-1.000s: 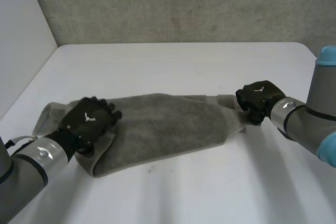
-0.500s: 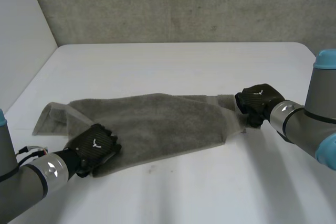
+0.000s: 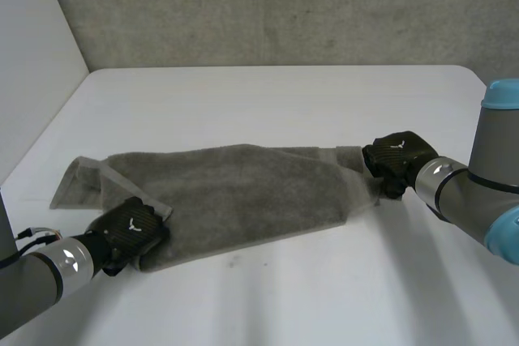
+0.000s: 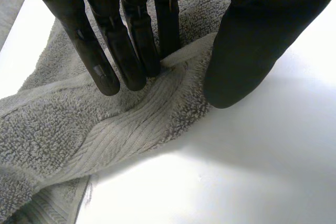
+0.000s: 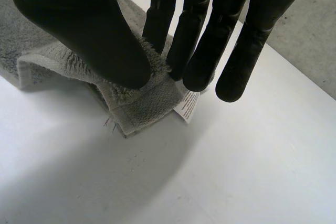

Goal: Fold the towel.

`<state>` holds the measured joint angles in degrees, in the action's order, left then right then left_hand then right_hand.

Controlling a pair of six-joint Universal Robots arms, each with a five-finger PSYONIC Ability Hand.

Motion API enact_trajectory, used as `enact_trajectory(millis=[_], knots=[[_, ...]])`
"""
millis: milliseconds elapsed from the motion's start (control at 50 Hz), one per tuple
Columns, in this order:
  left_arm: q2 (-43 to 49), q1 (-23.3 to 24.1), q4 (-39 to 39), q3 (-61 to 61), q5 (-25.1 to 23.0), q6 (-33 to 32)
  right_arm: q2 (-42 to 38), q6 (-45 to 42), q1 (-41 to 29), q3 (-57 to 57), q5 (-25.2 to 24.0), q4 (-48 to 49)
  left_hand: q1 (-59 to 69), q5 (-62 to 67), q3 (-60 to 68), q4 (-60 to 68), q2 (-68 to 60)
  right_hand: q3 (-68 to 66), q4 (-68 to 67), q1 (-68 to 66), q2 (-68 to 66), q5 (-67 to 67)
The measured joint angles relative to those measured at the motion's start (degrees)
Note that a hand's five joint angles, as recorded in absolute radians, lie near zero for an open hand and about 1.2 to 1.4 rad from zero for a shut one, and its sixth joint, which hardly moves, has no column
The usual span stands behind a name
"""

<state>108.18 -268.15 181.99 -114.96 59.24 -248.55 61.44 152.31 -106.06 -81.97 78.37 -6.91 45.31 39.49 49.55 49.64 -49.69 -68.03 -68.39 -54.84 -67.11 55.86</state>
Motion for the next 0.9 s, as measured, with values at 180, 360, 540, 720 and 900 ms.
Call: enact_trajectory(millis=[180, 360, 540, 720, 900], knots=[[0.06, 0.17, -0.1, 0.37, -0.69, 0.08, -0.09, -0.16, -0.03, -0.09, 0.02, 0.04, 17.93, 14.9, 15.15, 15.14, -15.11, 0.0, 0.0, 0.0, 0.0, 0.0], [-7.71, 0.62, -0.08, 3.34, -1.86, 4.5, 2.45, -0.18, 0.09, 2.11, 0.42, -0.93, 20.08, 19.04, 19.83, 19.86, -19.77, -0.01, 0.0, 0.0, 0.0, 0.0], [-22.51, 1.18, 0.41, 9.89, -1.63, 28.13, 13.99, -0.29, 1.18, 8.03, 0.11, -8.33, 20.42, 19.08, 20.04, 19.98, -19.89, -0.01, 0.0, 0.0, 0.0, 0.0], [-34.51, -1.77, 0.56, 17.38, 0.48, 53.28, 27.22, -3.94, 4.24, 15.42, -0.51, -19.47, 20.42, 19.26, 20.09, 20.09, -19.97, -0.01, 0.0, 0.0, 0.0, 0.0], [-38.32, -5.58, 0.47, 20.27, 5.96, 64.48, 32.27, -9.99, 4.9, 17.59, 0.0, -24.39, 20.42, 19.26, 20.09, 20.11, -20.0, -0.01, 0.0, 0.0, 0.0, 0.01]])
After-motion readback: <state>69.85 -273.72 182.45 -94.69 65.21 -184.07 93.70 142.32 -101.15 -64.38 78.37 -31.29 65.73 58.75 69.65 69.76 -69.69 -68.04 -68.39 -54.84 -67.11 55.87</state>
